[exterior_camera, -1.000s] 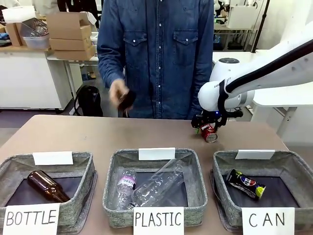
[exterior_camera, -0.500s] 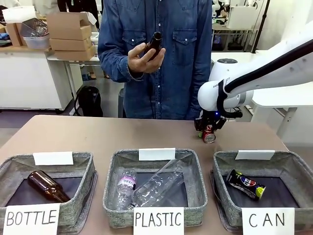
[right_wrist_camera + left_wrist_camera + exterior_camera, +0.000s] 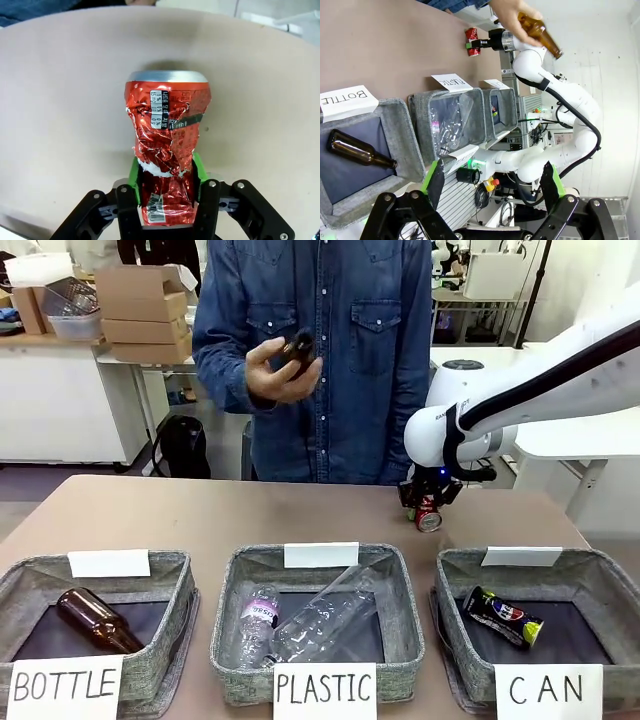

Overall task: Sort the can waste into the basket.
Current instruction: Pick up the can waste from the table and place it in the right Fabric basket.

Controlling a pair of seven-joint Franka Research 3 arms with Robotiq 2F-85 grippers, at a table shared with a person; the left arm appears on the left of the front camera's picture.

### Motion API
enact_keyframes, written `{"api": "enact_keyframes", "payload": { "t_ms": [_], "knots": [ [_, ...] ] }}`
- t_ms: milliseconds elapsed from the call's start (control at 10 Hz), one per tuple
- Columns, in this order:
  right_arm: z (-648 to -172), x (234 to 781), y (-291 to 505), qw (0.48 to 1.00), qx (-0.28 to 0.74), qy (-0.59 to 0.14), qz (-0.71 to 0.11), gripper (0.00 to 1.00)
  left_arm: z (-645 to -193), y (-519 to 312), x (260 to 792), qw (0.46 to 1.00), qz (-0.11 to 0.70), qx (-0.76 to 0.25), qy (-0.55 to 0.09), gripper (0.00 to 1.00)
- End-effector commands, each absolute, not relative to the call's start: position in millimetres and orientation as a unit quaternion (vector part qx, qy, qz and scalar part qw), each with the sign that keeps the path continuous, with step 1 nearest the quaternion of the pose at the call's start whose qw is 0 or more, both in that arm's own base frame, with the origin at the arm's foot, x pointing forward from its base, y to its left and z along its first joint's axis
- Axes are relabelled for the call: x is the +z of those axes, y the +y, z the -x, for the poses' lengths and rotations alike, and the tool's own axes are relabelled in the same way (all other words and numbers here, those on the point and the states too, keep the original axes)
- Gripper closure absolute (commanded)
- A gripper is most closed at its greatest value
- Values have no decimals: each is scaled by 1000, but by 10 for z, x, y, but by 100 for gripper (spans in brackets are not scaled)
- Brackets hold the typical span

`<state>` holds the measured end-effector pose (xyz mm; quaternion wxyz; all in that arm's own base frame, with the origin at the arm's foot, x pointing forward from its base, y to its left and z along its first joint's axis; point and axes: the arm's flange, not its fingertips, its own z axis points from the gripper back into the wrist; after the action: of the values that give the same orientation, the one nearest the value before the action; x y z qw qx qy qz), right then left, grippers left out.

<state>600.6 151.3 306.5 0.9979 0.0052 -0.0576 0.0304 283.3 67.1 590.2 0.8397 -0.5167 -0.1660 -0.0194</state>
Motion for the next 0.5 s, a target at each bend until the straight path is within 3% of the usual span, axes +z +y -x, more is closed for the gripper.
{"api": "enact_keyframes", "payload": {
  "t_ms": [0, 200, 400],
  "knots": [
    [-6015, 3148, 1459, 997, 20, -68, 3, 100, -2833, 665, 5910, 836, 521, -27, -171, 0],
    [-5677, 3796, 1073, 994, 63, -93, -19, 100, -2833, 665, 5910, 836, 521, -27, -171, 0],
    [-4960, 4626, 692, 982, 134, -122, -59, 100, -2833, 665, 5910, 836, 521, -27, -171, 0]
  ]
}}
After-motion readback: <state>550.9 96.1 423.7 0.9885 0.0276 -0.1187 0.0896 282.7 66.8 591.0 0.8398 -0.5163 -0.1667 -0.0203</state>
